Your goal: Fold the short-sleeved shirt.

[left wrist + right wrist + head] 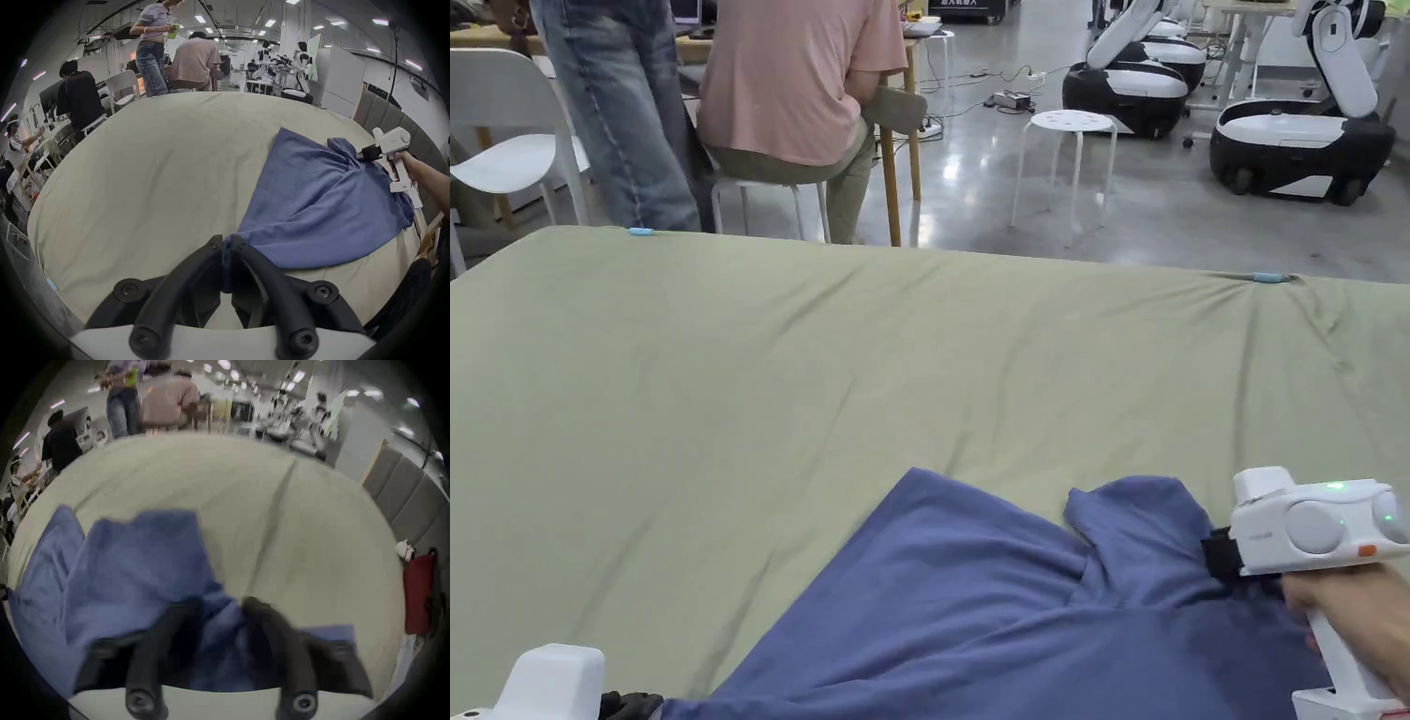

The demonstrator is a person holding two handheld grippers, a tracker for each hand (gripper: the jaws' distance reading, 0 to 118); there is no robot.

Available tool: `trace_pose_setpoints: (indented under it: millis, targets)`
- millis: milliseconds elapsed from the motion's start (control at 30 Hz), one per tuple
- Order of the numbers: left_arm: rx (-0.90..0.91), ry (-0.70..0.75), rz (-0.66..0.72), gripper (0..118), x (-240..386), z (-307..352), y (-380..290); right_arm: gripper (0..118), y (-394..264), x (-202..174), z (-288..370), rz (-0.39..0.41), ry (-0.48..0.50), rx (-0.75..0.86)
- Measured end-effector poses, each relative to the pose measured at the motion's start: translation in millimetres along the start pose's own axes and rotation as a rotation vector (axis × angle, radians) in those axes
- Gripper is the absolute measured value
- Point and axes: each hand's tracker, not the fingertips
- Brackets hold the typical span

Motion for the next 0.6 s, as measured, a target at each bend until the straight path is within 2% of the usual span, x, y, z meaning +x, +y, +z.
trace_pose_setpoints:
  millis: [33,100,167,233,367,467,600]
  targets:
    - [-0.002,0.0,-0.003,3,0.8,-1.3,1.3,4,-0.7,-3.7,7.5,0.0,-0.043,0.075]
    - [0.0,0.004,-0.013,3,3.9,-3.4,4.1,3,3.7,-2.7,26.7,-0.049,-0.045,0.142]
    - [0.008,0.008,-0.027,3,7.2,-4.6,9.4,3,3.1,-3.6,53.3,-0.059,-0.054,0.262]
    - [0.03,0.02,-0.049,3,12.5,-4.5,14.4,3,4.8,-2.1,77.8,-0.078,-0.052,0.301]
    - [0.073,0.025,-0.078,3,24.1,-10.7,38.2,3,1.8,-10.9,131.7,-0.025,-0.116,0.412]
    - [0.098,0.044,-0.13,3,33.3,-23.4,69.9,3,-0.1,-21.8,167.9,0.046,-0.224,0.502]
    - [0.159,0.089,-0.164,3,45.0,-32.5,123.4,3,0.6,-24.9,212.6,0.078,-0.297,0.61]
